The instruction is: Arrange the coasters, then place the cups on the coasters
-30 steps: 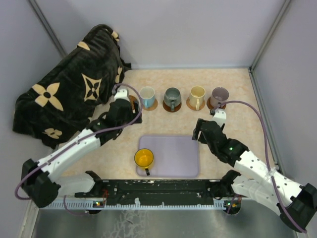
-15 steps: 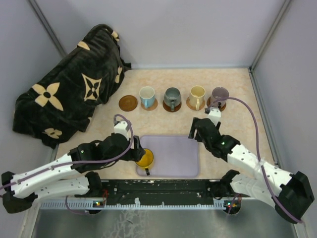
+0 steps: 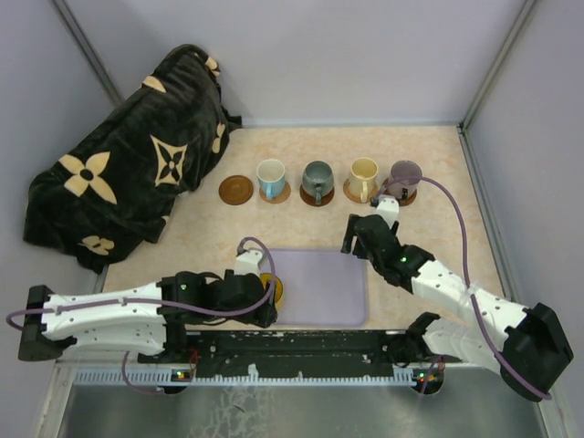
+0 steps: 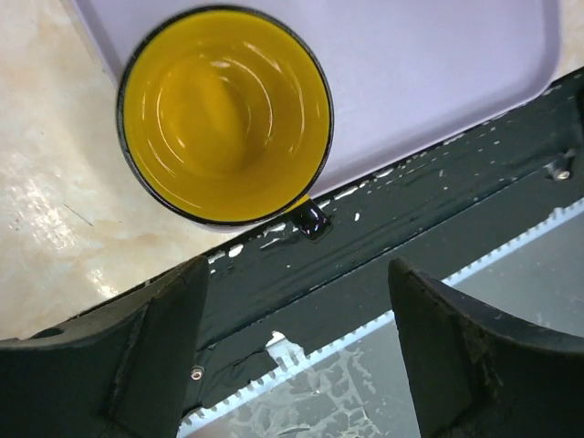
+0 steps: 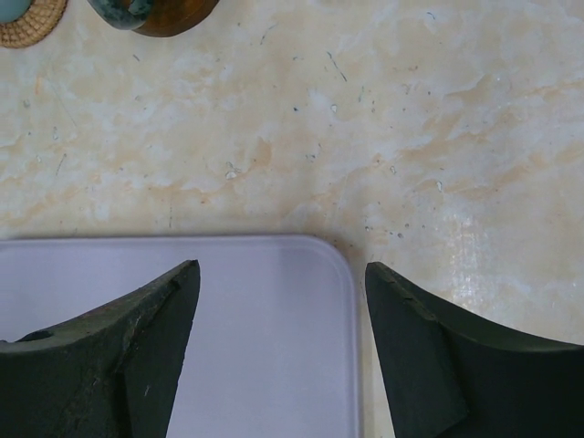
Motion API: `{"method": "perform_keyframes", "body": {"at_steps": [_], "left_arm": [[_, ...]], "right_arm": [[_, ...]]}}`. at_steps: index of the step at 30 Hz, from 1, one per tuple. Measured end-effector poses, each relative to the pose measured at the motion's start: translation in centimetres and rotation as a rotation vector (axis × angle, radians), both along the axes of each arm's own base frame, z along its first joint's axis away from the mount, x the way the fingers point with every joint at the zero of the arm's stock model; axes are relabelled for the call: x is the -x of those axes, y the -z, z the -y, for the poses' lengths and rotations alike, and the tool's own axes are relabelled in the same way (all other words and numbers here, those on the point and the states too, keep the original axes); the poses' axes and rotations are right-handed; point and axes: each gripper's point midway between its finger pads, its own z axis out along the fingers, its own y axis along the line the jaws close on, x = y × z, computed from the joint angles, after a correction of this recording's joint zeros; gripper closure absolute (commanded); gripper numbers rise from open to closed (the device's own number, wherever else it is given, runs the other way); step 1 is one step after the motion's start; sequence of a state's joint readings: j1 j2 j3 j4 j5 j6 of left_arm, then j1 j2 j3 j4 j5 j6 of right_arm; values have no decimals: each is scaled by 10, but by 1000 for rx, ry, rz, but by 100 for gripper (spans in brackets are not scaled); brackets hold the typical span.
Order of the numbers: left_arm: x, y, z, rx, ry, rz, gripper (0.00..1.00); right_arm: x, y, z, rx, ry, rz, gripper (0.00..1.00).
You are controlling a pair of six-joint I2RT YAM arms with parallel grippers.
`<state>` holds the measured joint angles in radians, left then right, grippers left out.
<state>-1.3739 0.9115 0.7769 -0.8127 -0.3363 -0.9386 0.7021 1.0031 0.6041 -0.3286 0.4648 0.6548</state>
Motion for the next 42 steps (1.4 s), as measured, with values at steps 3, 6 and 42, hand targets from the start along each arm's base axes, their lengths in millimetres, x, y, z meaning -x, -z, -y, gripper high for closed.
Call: {"method": "perform_keyframes", "body": {"at_steps": [3, 6, 42], "left_arm": [[7, 17, 3, -66, 3, -25, 14], [12, 32, 4, -135, 7, -32, 14], [-1, 57, -35, -248, -321, 26, 41]], "right_arm": [[0, -2, -2, -11, -7, 4, 27], [0, -3, -3, -19, -12, 7, 27], [7, 2, -14, -78, -61, -1, 27]]}}
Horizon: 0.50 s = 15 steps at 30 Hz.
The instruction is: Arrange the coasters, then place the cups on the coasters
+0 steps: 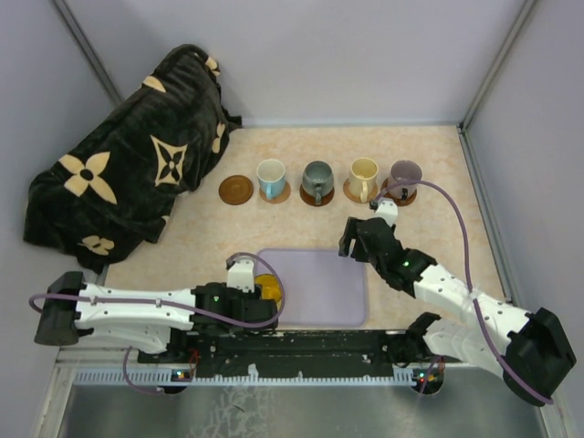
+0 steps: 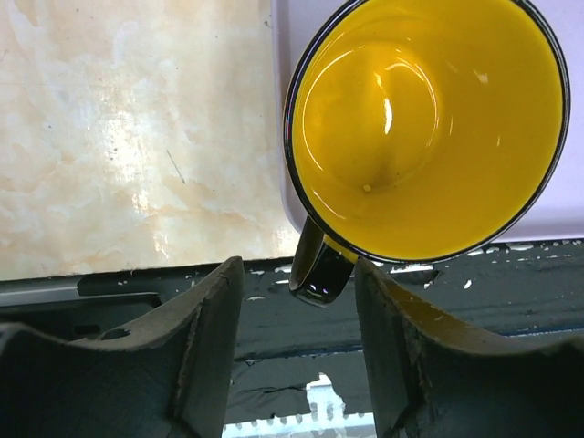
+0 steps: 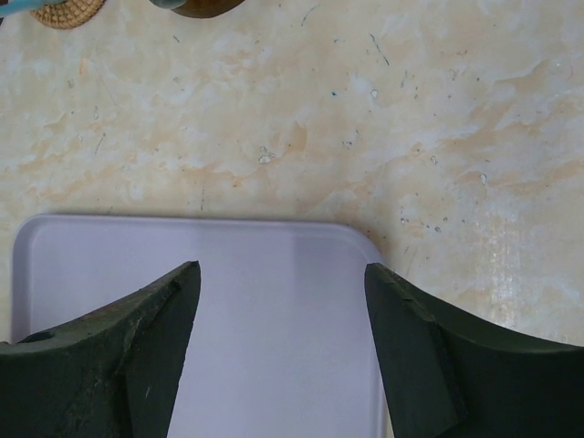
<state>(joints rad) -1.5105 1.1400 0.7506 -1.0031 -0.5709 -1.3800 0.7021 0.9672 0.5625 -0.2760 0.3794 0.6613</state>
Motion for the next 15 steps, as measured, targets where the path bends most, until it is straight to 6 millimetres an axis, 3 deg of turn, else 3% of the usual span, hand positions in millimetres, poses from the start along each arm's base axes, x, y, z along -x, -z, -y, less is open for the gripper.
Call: {"method": "perform_keyframes", "body": {"at_steps": [15], "left_arm": [[-8, 9, 4, -123, 152, 61, 44]], "right_arm": [[1, -4, -1, -19, -3, 8, 27]]}}
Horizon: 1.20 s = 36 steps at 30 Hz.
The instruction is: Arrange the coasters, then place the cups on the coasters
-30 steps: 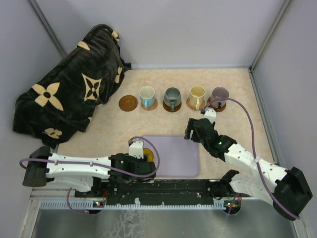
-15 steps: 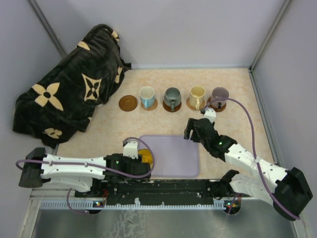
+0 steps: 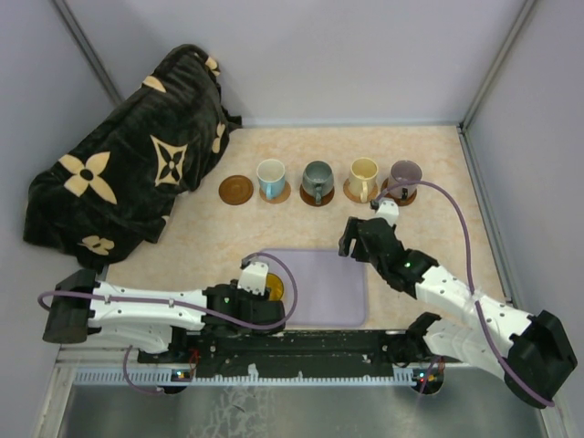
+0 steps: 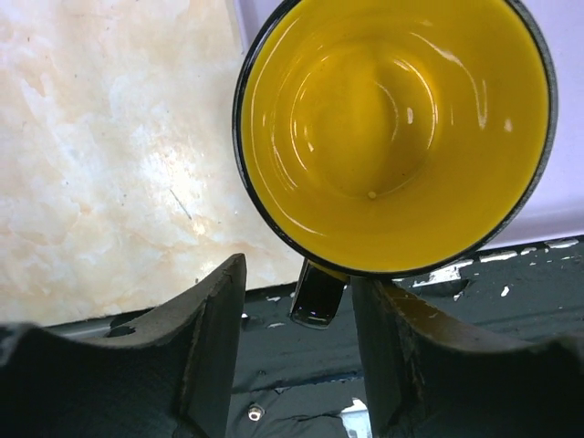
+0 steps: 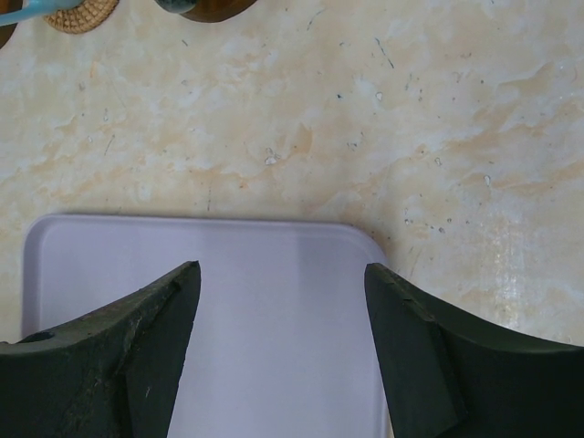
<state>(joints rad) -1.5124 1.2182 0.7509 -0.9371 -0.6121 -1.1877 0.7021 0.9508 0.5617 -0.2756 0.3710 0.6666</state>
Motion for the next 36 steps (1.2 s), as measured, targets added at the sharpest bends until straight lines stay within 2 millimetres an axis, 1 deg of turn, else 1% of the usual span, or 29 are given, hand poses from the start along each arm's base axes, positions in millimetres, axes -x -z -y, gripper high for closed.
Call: {"method": "perform_keyframes", "body": {"at_steps": [4, 7, 8, 13, 14, 15, 16, 17, 26, 29, 31, 35, 36], "left_arm": [[-3, -1, 4, 6, 26, 22, 48], [-5, 3, 4, 7, 43, 35, 53], [-5, 4, 3, 5, 47, 37, 56], [-6, 4, 5, 19, 68, 42, 75], [-6, 3, 6, 28, 72, 41, 80], [-6, 3, 8, 34, 77, 43, 87], [-6, 1, 10, 47, 77, 45, 98], [-6, 1, 11, 47, 83, 47, 100], [-7, -2, 9, 48, 87, 52, 96], [-9, -6, 9, 40, 88, 66, 95], [-13, -14, 9, 29, 92, 90, 94], [-25, -40, 17, 44, 96, 165, 94], [-31, -48, 19, 51, 83, 192, 94]], "right_arm": [[2, 5, 1, 4, -2, -7, 27], [2, 6, 1, 5, -2, -9, 27], [2, 6, 1, 5, -3, -10, 27], [3, 7, 1, 2, -3, -12, 27], [3, 7, 1, -1, -2, -12, 27], [3, 7, 0, -2, -1, -13, 27], [3, 7, 0, -4, -1, -14, 27], [3, 7, 0, -5, -2, -14, 27], [6, 10, 0, -10, -4, -27, 27], [6, 11, 0, -11, -4, -26, 27], [7, 9, 1, -14, -4, -22, 27], [7, 9, 1, -18, -5, -18, 27], [8, 10, 1, -17, -5, -19, 27]]}}
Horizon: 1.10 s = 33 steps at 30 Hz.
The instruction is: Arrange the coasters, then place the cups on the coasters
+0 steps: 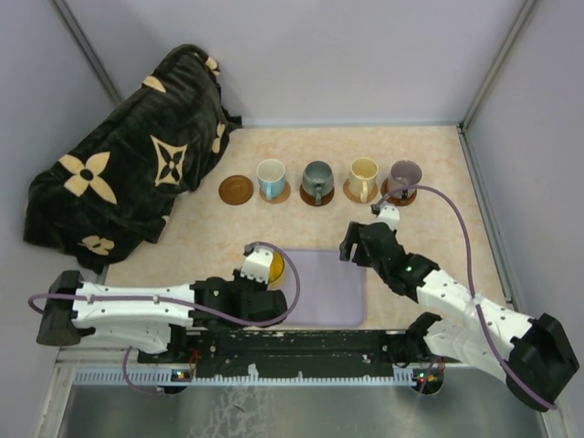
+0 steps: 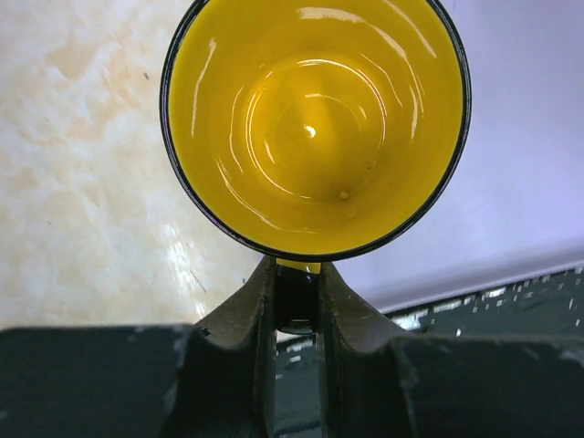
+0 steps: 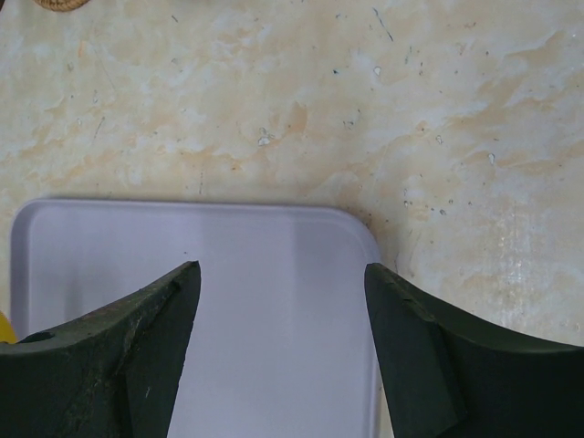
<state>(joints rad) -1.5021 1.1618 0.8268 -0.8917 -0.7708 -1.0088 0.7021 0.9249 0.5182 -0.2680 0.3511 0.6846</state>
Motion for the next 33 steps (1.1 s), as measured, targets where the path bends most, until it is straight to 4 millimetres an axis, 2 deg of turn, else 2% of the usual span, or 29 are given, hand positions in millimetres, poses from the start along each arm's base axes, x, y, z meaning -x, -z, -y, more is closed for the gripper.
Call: {"method": "perform_keyframes", "body": {"at_steps": [4, 9, 13, 17, 22, 27, 30, 33], "left_arm": [[-24, -18, -4, 10, -60, 63, 93], [-70, -36, -32, 35, -167, 132, 93], [-110, -55, -65, 63, -262, 213, 92], [-142, -63, -85, 27, -304, 250, 92], [-178, -48, -95, 15, -312, 213, 92], [-209, -19, -103, -9, -312, 126, 93], [-226, -5, -100, -33, -303, 71, 93], [-244, -3, -93, -34, -286, 50, 93]], "right_arm": [[1, 3, 1, 3, -1, -5, 27], [5, 8, 4, 9, -1, -12, 28], [10, 11, 8, 14, 0, -17, 29], [16, 17, 15, 29, 11, -35, 31], [27, 29, 25, 44, 25, -66, 33], [36, 35, 32, 51, 33, -86, 33], [40, 37, 35, 48, 39, -91, 33], [44, 41, 38, 49, 44, -101, 33]]}}
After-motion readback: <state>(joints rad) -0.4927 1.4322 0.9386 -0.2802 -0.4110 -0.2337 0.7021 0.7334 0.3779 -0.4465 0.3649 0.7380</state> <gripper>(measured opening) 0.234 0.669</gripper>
